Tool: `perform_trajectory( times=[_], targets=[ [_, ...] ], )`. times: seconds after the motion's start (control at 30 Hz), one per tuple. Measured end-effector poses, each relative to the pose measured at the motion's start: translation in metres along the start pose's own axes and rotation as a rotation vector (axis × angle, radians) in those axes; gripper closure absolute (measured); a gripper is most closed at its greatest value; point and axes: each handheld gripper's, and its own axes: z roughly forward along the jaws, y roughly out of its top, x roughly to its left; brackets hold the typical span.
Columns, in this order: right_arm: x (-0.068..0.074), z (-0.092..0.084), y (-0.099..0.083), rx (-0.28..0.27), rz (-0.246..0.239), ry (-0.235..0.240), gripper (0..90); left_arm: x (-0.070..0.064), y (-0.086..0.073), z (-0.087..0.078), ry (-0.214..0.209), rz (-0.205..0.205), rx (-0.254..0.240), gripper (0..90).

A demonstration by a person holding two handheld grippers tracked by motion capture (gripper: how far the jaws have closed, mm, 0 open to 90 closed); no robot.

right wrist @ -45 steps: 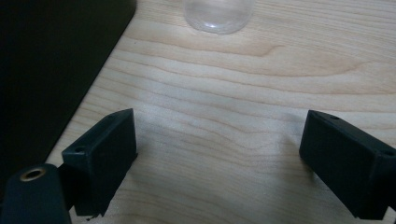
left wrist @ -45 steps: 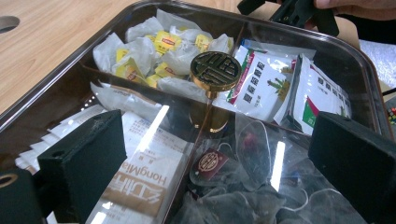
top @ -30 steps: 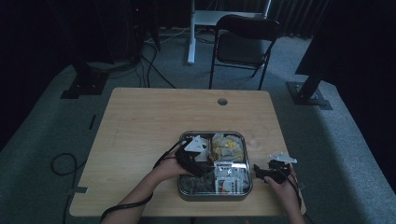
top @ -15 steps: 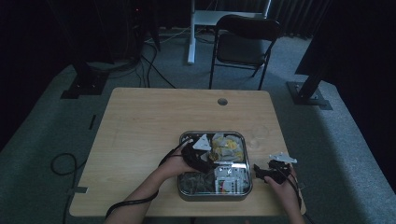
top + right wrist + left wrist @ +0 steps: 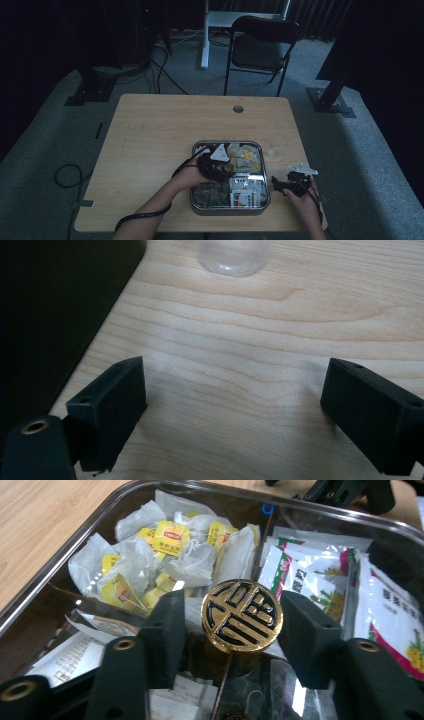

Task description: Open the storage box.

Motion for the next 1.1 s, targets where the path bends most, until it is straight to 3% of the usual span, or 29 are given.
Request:
perform_trajectory(
  times=[0.17, 0.7, 1.1],
  targets=[
    [0.0, 0.0, 0.0, 0.0, 0.0, 0.0, 10.4, -0.002, 0.001, 0.001, -0.008, 0.026, -0.006, 57.6],
    [0.0, 0.0, 0.0, 0.001, -0.001, 0.0, 10.3, -0.005, 0.006, -0.003, 0.028, 0.053, 0.005, 58.6],
    [0.0, 0.0, 0.0, 0.0, -0.002, 0.0, 10.4, -0.001, 0.013, -0.025, 0.037, 0.048, -0.012, 58.7]
  ],
)
